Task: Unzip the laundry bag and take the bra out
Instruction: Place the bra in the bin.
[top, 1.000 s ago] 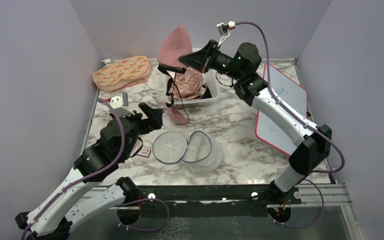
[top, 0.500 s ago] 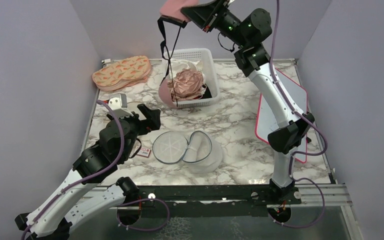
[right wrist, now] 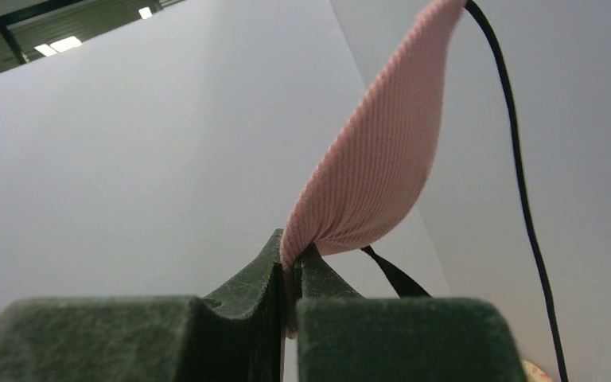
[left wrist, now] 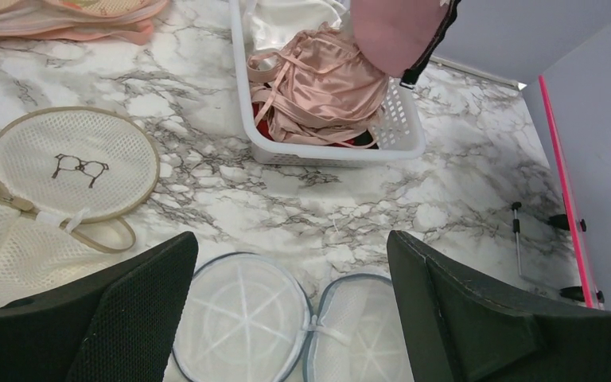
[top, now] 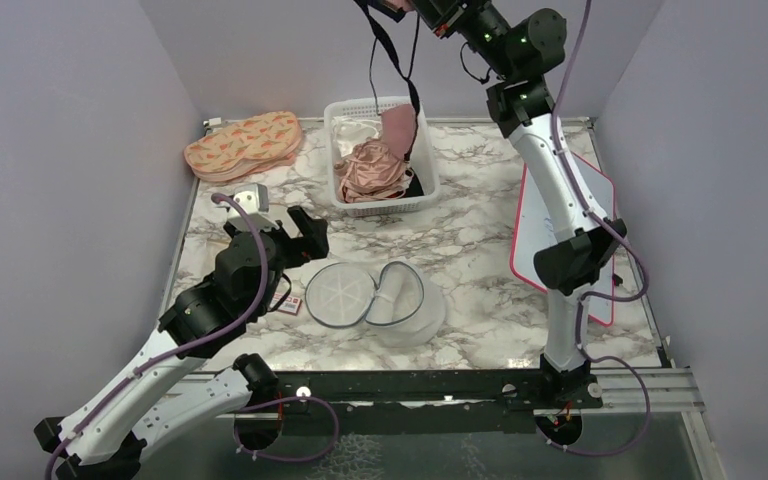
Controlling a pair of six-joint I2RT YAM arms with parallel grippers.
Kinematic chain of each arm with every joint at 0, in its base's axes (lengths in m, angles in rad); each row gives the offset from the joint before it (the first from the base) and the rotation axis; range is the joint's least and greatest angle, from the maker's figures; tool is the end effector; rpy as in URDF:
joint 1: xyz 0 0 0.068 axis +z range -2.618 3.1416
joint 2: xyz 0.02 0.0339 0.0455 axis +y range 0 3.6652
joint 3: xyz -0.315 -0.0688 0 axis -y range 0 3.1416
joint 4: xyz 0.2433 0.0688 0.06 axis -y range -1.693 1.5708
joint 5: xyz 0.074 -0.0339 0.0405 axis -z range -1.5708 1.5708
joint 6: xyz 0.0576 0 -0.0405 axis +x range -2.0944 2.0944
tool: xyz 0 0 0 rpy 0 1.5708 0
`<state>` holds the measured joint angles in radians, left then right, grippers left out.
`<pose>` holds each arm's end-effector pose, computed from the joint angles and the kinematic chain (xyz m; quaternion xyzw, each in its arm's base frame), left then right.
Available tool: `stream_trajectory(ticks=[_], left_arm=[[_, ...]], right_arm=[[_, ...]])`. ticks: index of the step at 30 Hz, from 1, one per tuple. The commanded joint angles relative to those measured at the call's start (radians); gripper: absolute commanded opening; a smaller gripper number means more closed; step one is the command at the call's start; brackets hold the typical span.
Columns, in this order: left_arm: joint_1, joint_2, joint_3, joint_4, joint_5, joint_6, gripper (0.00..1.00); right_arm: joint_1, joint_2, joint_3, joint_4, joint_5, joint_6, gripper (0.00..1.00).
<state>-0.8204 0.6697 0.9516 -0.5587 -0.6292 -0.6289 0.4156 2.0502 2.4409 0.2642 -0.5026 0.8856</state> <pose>0.0971 -0.0544 0.4014 -0.1131 0.7731 -0.1951 0.5928 0.4153 0.2136 0.6169 -0.1172 0.4684 0.6137 0.6247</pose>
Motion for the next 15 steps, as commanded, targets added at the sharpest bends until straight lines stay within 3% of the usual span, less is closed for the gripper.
stream_trajectory(ticks=[1, 7, 15], left_arm=[[-0.005, 0.016, -0.015, 0.055, -0.027, 0.033, 0.83], [-0.003, 0.05, -0.018, 0.073, -0.008, 0.038, 0.83], [-0.004, 0.065, -0.031, 0.099, -0.001, 0.043, 0.83]], right_arm=[[0.005, 0.082, -0.07, 0.041, -0.03, 0.006, 0.01], [0.005, 0.18, -0.044, 0.033, -0.069, -0.002, 0.01], [0.006, 0.172, -0.043, 0.023, -0.067, -0.023, 0.01]])
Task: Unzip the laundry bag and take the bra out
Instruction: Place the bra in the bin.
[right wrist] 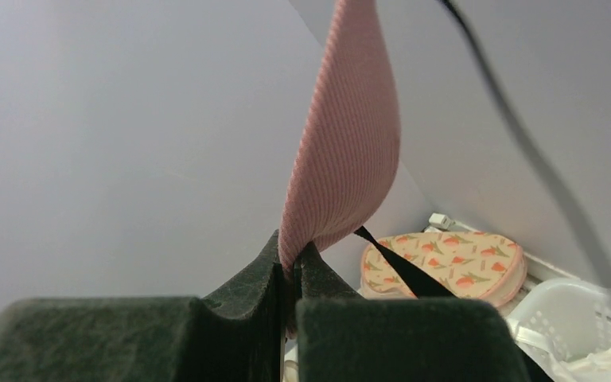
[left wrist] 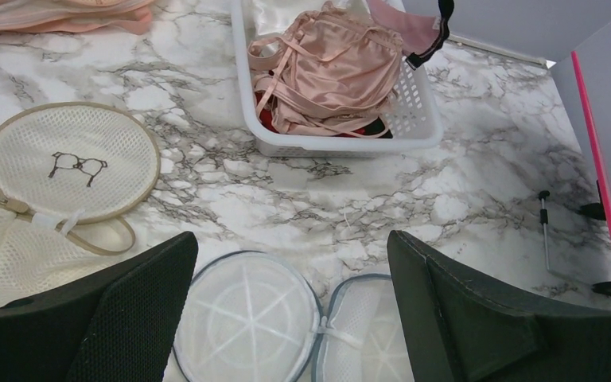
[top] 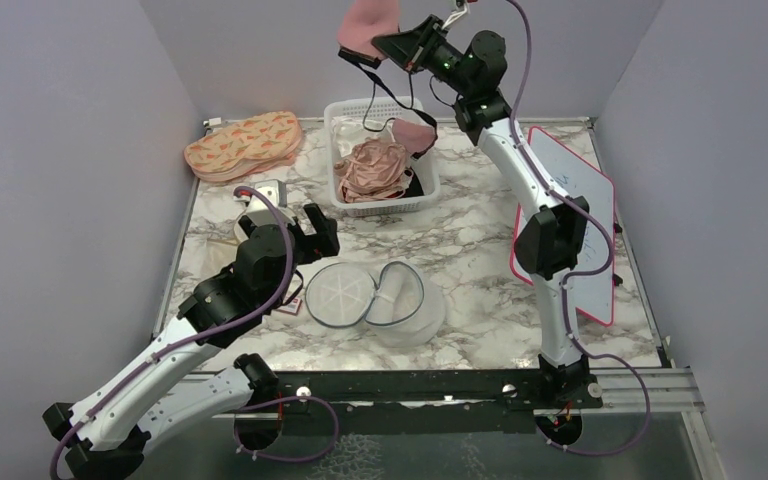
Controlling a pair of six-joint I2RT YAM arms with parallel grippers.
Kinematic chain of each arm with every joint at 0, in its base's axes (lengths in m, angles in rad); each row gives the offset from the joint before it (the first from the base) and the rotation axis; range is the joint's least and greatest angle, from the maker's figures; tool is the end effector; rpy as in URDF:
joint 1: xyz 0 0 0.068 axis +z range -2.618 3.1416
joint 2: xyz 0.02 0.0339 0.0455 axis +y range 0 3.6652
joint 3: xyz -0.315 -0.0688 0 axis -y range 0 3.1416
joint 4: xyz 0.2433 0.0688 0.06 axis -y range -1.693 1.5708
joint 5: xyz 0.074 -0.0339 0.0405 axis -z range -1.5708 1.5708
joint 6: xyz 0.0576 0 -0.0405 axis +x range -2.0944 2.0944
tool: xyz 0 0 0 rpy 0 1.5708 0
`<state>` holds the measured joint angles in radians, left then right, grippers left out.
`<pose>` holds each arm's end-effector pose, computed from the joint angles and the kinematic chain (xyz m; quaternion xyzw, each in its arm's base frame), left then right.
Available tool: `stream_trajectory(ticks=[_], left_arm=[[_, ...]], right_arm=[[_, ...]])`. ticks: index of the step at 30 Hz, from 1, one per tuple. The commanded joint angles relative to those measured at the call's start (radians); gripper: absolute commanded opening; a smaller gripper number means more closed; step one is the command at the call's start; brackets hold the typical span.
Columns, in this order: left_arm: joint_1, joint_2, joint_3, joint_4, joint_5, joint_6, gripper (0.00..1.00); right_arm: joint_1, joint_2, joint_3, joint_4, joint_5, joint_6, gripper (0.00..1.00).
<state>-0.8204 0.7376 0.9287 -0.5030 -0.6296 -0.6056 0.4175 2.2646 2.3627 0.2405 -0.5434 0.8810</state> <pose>0.1128 -0.0713 0.3935 -0.0988 0.7837 -0.1768 0.5871 0.5126 0.2600 0.4802 -0.0853 0.5921 0.5989 0.5325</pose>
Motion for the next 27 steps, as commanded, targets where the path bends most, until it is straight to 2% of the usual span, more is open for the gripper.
stream_trajectory(ticks=[1, 7, 12, 19, 27], left_arm=[[-0.003, -0.003, -0.008, 0.046, 0.001, 0.02, 0.83], [-0.003, -0.006, -0.01, 0.046, 0.014, 0.011, 0.83], [-0.004, -0.01, -0.013, 0.047, 0.014, 0.01, 0.83], [-0.004, -0.003, -0.011, 0.047, 0.016, 0.004, 0.83], [-0.004, 0.014, -0.008, 0.061, 0.028, 0.004, 0.83]], right_arm=[[0.004, -0.04, 0.043, 0.046, -0.027, -0.015, 0.01], [0.005, -0.032, 0.06, 0.07, -0.047, 0.043, 0.01], [0.019, -0.034, 0.174, 0.078, -0.032, 0.067, 0.01], [0.021, -0.13, 0.165, 0.146, -0.005, 0.085, 0.01], [0.021, -0.143, 0.184, 0.161, 0.012, 0.085, 0.01]])
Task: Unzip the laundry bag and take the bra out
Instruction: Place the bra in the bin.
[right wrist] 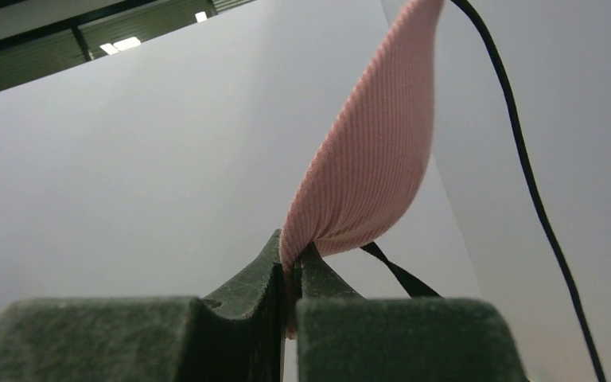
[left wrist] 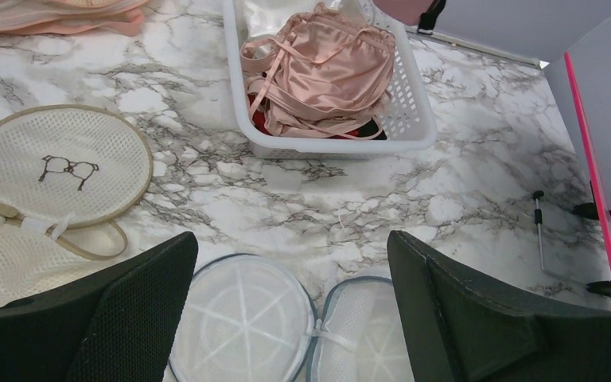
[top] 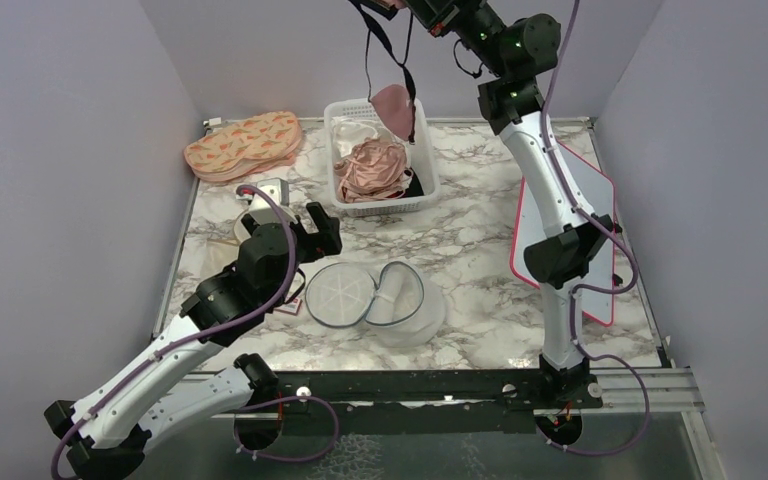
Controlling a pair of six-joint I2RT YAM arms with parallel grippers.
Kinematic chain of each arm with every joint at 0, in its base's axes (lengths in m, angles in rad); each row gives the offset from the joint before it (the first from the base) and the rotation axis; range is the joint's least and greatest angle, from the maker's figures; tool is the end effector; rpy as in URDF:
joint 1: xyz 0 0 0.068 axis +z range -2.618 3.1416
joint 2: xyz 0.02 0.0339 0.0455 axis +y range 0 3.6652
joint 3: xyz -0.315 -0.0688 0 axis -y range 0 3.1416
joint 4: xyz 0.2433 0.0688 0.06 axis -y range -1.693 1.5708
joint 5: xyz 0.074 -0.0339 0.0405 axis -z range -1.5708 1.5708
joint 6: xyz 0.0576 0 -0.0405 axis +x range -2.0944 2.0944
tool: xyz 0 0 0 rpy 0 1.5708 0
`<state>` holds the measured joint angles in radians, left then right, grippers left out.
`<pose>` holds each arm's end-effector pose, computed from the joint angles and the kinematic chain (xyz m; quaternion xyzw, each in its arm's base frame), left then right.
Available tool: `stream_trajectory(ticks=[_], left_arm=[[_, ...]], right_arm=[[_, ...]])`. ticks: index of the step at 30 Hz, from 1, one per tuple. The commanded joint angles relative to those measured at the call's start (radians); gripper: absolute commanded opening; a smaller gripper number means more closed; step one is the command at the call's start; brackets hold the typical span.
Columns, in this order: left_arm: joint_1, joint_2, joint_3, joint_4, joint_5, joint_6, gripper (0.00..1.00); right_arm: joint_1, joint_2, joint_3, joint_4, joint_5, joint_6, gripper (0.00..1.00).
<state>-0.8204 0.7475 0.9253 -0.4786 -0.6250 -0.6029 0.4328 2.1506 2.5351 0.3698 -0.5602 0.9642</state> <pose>0.1154 -0.0744 0.3940 -0.0981 0.7814 -0.1812 0.5891 0.4275 0.2312 0.6080 -0.1446 0.4348 0.6513 0.6049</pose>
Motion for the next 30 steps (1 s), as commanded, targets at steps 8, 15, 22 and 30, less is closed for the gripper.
stream_trajectory(ticks=[8, 15, 22, 30], left_arm=[[-0.004, -0.004, -0.009, 0.037, 0.024, 0.006, 0.83], [-0.004, -0.006, -0.014, 0.038, 0.022, 0.01, 0.83], [-0.003, -0.018, -0.021, 0.035, 0.03, 0.017, 0.84], [-0.004, -0.041, -0.029, 0.02, 0.012, 0.037, 0.84]], right_arm=[[0.007, 0.04, -0.091, 0.042, -0.046, 0.055, 0.01], [0.012, 0.027, -0.258, 0.041, -0.017, -0.029, 0.01], [0.01, 0.084, -0.238, -0.131, 0.038, -0.178, 0.01], [0.009, -0.051, -0.477, -0.239, 0.133, -0.296, 0.01]])
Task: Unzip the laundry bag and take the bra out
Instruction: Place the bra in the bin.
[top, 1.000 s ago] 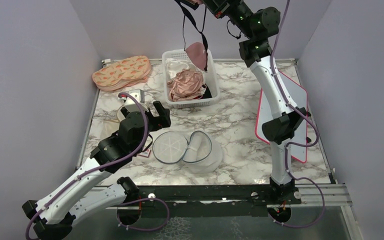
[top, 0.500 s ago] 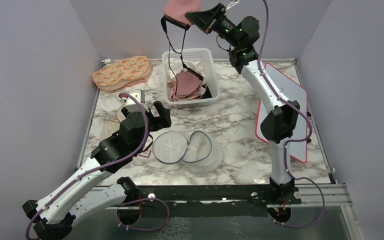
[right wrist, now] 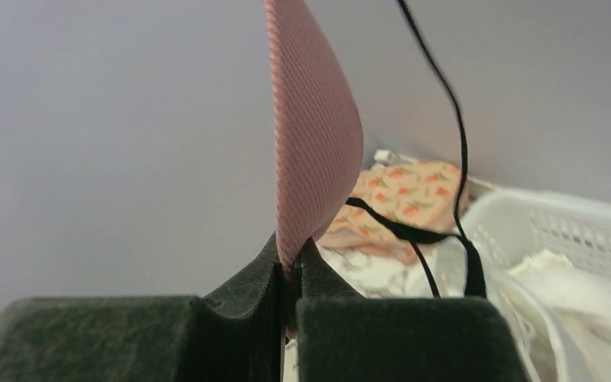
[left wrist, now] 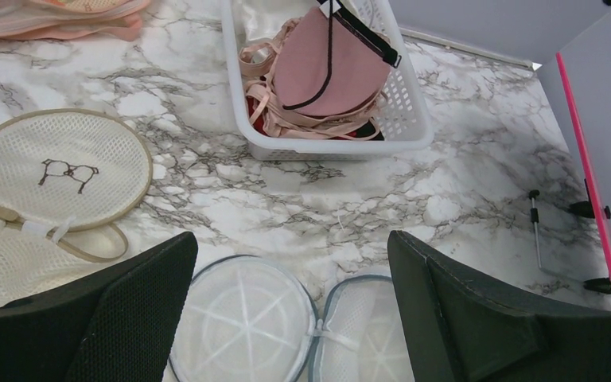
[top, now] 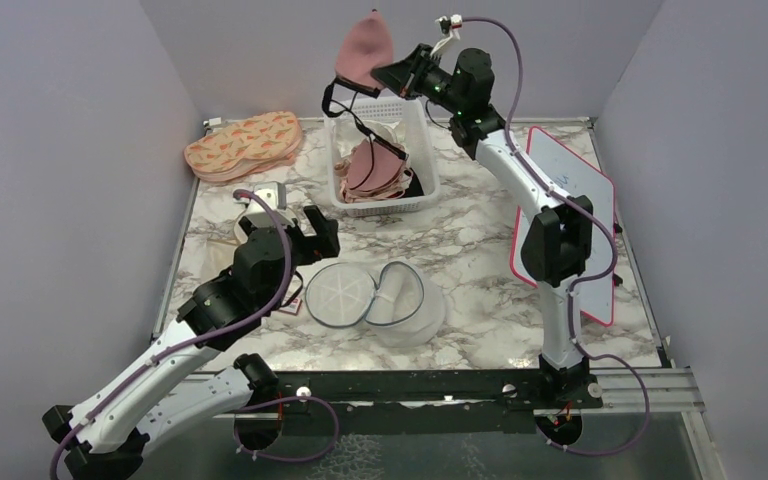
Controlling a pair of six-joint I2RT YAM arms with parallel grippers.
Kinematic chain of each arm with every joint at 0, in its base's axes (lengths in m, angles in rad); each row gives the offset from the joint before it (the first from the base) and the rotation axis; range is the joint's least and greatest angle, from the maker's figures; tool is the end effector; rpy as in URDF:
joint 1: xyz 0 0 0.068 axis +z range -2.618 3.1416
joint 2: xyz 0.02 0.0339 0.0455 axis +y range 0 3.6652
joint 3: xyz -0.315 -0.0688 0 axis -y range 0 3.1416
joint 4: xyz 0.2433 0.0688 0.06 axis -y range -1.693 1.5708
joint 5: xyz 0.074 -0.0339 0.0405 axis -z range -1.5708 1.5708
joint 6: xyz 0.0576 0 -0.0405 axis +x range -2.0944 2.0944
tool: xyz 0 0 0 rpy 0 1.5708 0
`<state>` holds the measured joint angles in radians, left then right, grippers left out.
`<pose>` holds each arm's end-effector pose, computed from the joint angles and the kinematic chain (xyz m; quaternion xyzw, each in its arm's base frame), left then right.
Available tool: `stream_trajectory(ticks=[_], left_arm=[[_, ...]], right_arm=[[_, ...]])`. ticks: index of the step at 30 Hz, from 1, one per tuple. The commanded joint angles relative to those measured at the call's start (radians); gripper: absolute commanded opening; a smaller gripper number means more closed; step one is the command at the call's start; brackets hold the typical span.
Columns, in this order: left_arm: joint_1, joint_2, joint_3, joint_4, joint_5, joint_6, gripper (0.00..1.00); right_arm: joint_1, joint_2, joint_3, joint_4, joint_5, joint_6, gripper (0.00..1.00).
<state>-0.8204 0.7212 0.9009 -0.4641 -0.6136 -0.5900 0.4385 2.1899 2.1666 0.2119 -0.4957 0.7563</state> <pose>0.1118 -0.0712 0.3900 -0.0922 0.7786 -0.1866 0.5920 0.5043 0.2668 0.4477 -0.0889 0.6400 0.5495 0.5297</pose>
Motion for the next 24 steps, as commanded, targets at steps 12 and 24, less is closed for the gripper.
stream_trajectory(ticks=[12, 24], left_arm=[[-0.003, 0.062, -0.006, -0.012, 0.063, 0.029, 0.87], [0.003, 0.128, 0.082, -0.143, 0.063, 0.114, 0.88]], right_arm=[[0.002, -0.111, -0.403, -0.212, 0.171, -0.133, 0.01], [-0.023, -0.001, -0.441, -0.21, 0.1, -0.184, 0.02]])
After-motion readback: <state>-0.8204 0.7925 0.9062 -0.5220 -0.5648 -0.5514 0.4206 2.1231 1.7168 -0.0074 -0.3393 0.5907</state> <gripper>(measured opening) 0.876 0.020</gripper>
